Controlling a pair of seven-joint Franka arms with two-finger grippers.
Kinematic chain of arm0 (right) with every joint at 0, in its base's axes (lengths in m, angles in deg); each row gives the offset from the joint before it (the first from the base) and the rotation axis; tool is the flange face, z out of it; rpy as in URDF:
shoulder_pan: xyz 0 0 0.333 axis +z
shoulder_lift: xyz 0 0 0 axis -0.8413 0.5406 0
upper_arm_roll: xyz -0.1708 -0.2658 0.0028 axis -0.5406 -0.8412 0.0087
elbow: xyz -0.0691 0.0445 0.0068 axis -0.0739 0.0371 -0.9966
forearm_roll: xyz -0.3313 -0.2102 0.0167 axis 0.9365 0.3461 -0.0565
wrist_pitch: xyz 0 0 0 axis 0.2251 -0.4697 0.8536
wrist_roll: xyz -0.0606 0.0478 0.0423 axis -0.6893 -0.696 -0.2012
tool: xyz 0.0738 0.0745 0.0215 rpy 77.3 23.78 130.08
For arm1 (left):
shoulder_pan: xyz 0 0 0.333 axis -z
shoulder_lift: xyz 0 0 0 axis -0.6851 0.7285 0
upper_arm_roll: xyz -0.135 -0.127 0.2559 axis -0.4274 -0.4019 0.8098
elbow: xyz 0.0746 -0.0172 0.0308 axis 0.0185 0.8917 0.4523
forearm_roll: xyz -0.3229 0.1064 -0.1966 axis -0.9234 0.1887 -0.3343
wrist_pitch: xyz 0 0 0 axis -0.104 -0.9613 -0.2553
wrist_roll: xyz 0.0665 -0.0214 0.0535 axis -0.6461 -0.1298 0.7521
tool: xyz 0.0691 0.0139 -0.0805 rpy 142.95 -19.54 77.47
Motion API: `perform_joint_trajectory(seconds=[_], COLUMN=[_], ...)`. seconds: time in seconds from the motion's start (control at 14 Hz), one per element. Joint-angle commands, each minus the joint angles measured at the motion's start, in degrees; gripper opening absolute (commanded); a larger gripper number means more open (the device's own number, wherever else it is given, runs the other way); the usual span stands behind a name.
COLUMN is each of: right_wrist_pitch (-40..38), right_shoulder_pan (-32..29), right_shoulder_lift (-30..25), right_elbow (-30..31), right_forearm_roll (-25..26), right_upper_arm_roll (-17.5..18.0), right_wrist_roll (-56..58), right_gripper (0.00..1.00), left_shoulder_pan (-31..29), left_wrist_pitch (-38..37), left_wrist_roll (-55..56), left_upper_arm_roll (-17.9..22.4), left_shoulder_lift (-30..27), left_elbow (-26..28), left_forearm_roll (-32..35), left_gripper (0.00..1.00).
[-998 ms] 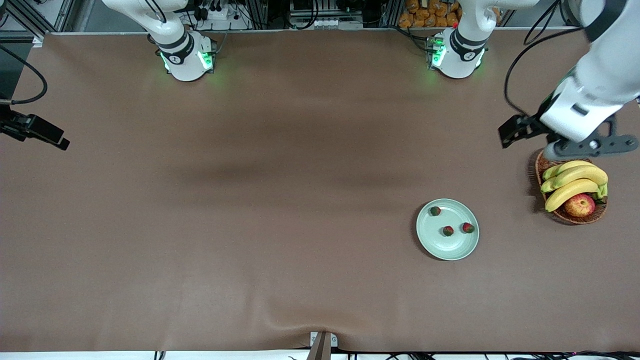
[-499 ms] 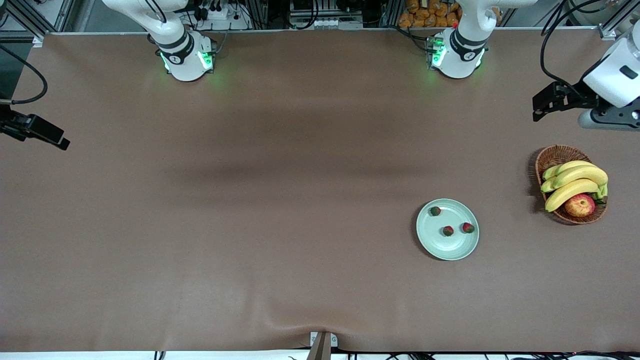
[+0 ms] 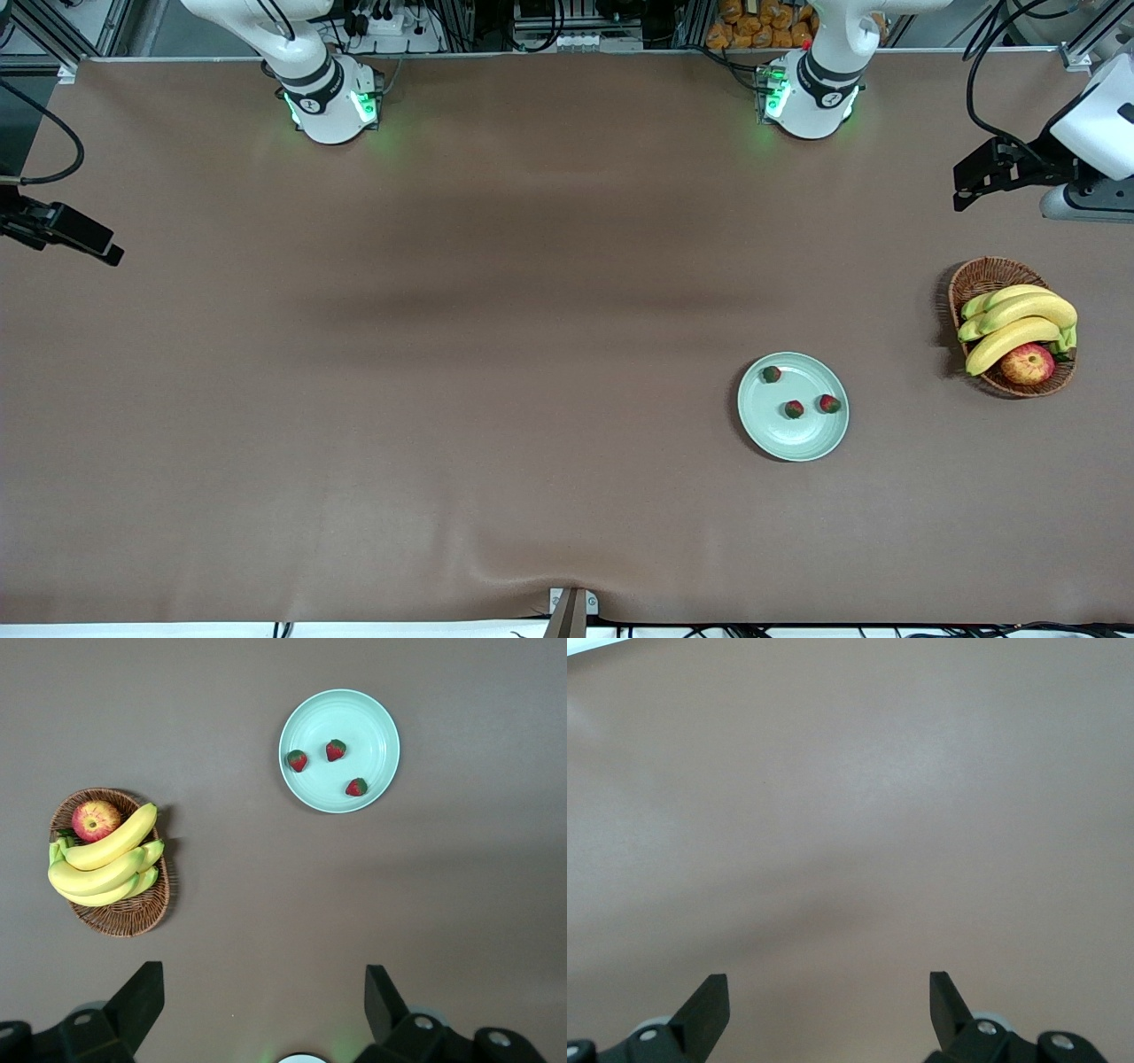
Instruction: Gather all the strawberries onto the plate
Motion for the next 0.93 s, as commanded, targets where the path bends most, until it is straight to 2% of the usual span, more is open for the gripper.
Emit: perform_joint_trajectory(seconds=[0.0,0.86], right_wrist_pitch=[-0.8,-0.7], right_shoulder_pan=[-0.9,-0.9], right_shoulder_lift=[0.2,0.3], right_elbow=[-0.9,-0.9], right_forearm_roll=[0.5,0.5], right_upper_arm_roll=[0.8,0.7], right_wrist_roll=[-0.5,-0.2], right_gripper=[1.00,1.00], left_shoulder_pan=[-0.7,-1.0], left_wrist_pitch=[-1.2,-1.2], left_wrist_roll=[-1.2,-1.2], left_upper_arm_roll=[0.2,0.5], left_shoulder_lift=[0.2,0.2], left_elbow=[-1.3,-1.3], left_forearm_roll=[-1.6,-3.1], left_gripper=[1.00,1.00])
